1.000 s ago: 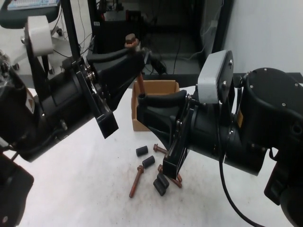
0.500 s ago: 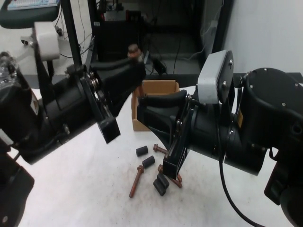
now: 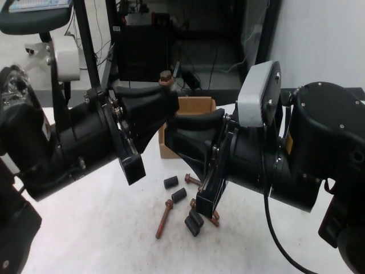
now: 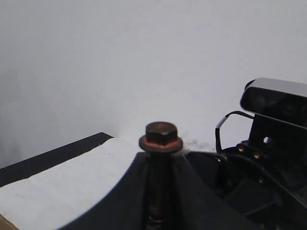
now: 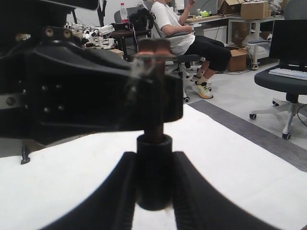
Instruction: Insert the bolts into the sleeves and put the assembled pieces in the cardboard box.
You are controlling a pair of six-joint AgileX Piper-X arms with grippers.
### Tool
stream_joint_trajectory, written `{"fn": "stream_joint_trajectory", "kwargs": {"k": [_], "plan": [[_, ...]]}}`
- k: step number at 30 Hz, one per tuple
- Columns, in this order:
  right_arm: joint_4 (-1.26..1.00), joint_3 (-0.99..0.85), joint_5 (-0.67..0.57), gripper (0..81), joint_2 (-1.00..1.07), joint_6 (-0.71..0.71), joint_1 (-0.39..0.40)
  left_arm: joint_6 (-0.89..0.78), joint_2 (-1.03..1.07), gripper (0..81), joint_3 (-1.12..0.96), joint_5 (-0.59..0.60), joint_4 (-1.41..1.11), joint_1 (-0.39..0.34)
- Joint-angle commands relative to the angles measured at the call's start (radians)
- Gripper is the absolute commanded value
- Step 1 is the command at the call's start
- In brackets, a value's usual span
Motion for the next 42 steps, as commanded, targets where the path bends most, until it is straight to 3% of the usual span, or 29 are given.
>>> {"fn": "stream_joint_trajectory", "kwargs": {"k": [1, 4, 6, 22, 26, 30, 35, 38, 42], "plan": [[-0.007, -0.013, -0.002, 0.8, -0.002, -0.005, -0.001, 0.002, -0.004, 21.0, -0.001, 0.055, -0.003, 0.002], [-0.007, -0.013, -0.002, 0.8, -0.002, -0.005, -0.001, 0.000, -0.004, 43.9, -0.001, 0.070, -0.003, 0.002], [-0.007, -0.013, -0.002, 0.8, -0.002, -0.005, -0.001, -0.002, -0.004, 51.1, -0.001, 0.066, -0.003, 0.002], [-0.007, -0.013, -0.006, 0.8, -0.002, -0.005, -0.001, 0.001, -0.004, 51.3, -0.001, 0.073, 0.042, 0.088], [-0.007, -0.013, -0.004, 0.8, -0.002, -0.005, -0.001, -0.019, -0.006, 51.2, -0.004, 0.044, -0.087, 0.106], [0.052, -0.013, 0.021, 0.8, -0.002, 0.062, -0.028, -0.082, -0.032, 40.9, -0.016, -0.103, -0.187, 0.136], [0.266, -0.079, 0.086, 0.8, -0.002, 0.055, -0.097, -0.062, -0.070, 1.6, -0.016, -0.130, -0.094, 0.179], [0.472, -0.185, 0.172, 0.8, 0.013, 0.010, -0.144, -0.018, -0.083, 0.3, -0.016, -0.140, 0.055, 0.185], [0.685, -0.352, 0.178, 0.8, 0.121, -0.002, -0.221, 0.001, -0.088, 0.3, -0.016, -0.204, 0.324, 0.185]]}}
